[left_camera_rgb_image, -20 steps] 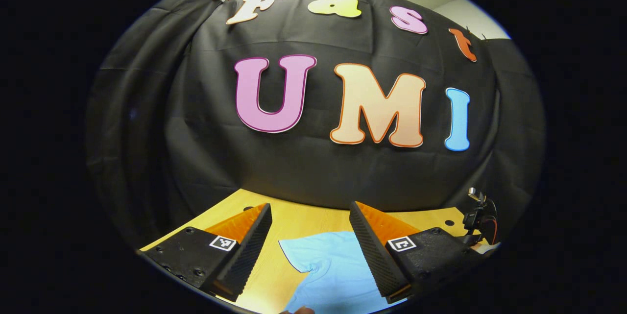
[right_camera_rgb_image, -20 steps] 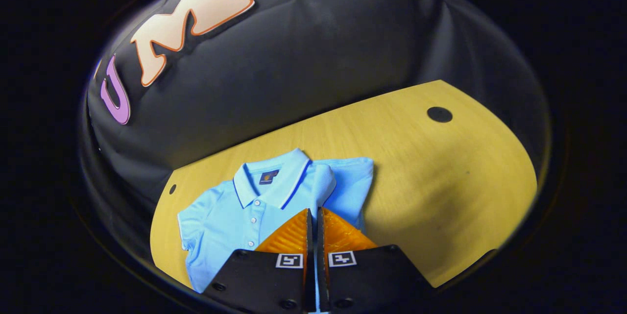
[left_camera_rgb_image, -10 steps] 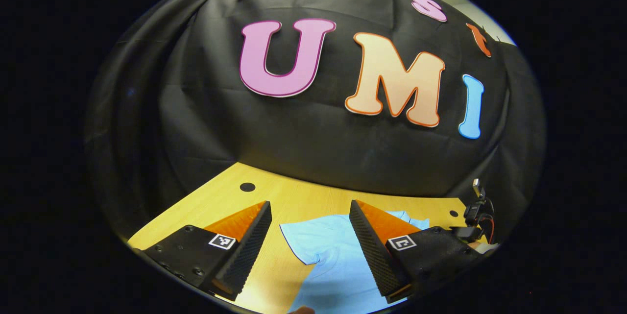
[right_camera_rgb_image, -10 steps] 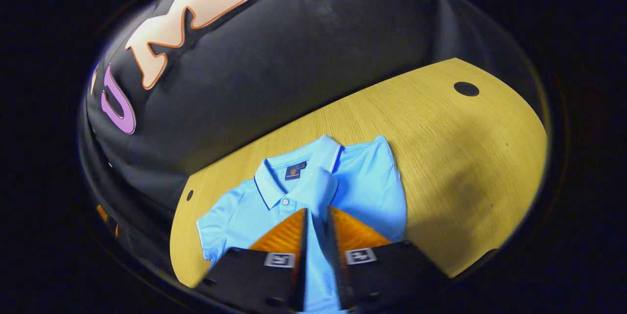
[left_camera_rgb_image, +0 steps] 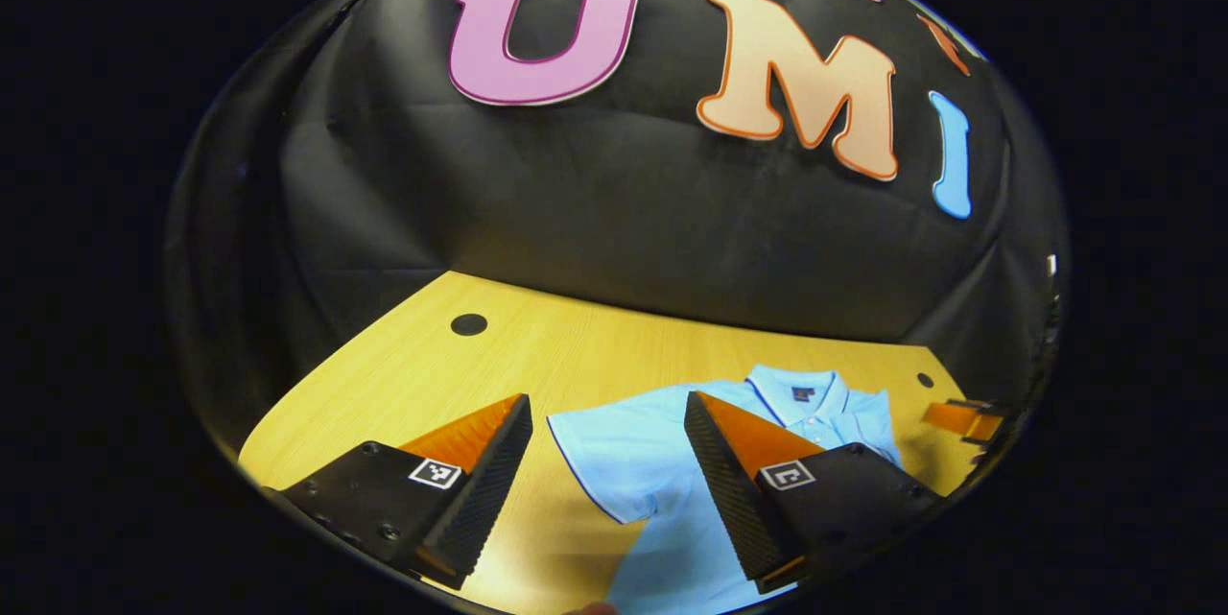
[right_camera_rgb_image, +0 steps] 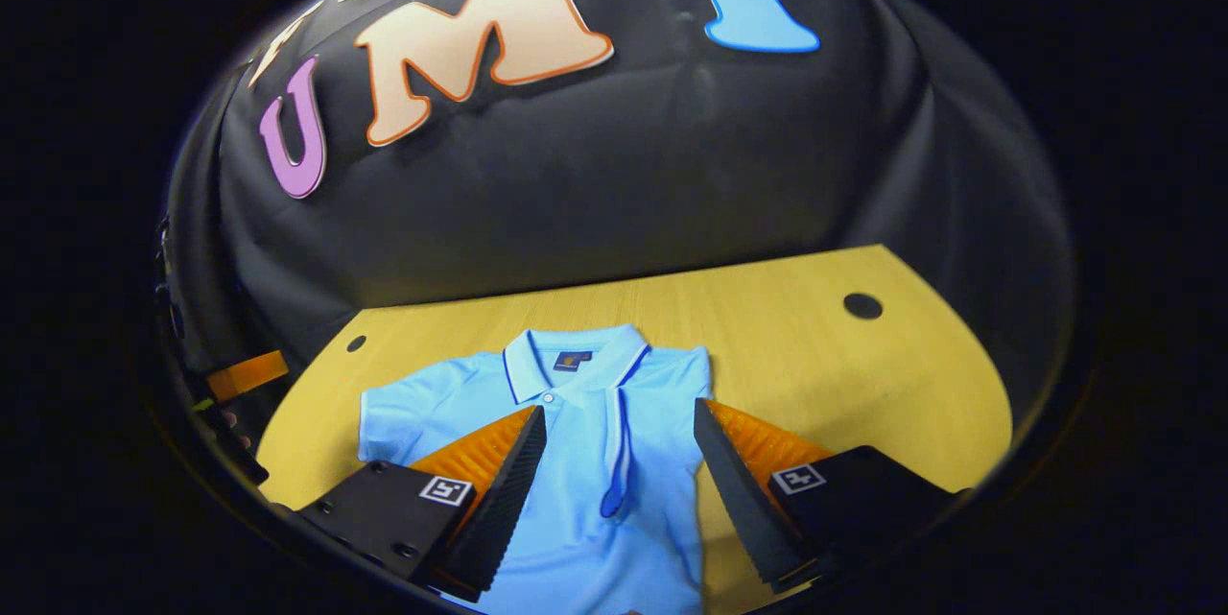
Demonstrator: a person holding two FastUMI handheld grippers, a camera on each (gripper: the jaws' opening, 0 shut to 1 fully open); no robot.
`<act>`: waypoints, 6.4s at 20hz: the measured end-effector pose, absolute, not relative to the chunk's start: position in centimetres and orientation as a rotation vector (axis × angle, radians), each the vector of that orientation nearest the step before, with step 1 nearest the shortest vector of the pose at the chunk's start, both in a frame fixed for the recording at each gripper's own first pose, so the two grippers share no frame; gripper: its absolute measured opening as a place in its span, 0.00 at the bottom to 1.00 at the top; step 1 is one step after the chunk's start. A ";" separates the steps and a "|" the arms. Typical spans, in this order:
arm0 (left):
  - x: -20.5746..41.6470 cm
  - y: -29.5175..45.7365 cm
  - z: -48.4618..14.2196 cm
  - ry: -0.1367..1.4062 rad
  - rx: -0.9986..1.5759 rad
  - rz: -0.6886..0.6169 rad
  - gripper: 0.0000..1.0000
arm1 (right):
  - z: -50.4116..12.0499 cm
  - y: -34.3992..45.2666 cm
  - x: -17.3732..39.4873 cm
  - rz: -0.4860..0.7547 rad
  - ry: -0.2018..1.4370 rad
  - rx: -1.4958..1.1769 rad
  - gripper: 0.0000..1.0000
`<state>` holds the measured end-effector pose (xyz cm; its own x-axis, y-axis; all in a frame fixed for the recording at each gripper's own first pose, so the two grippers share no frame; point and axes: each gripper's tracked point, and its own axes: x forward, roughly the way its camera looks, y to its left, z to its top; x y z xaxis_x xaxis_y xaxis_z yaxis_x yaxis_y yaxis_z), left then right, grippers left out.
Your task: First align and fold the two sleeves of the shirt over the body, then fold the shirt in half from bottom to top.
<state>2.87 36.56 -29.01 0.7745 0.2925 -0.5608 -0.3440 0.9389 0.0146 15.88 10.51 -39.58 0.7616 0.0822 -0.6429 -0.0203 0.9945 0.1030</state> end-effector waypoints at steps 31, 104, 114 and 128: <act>5.5 34.3 -42.6 0.833 -0.024 0.425 0.00 | -39.2 -1.9 4.1 -0.091 0.814 0.067 0.98; -32.8 22.2 -36.3 0.937 0.119 -0.008 0.93 | -43.8 10.5 -26.6 -0.042 0.969 -0.050 0.98; -31.7 18.1 -36.7 0.897 0.003 -0.052 0.00 | -44.6 14.2 -26.4 0.054 1.014 0.006 0.11; -26.1 18.4 -33.9 0.890 -0.094 -0.035 0.00 | -40.2 13.7 -18.3 0.070 0.915 0.099 0.06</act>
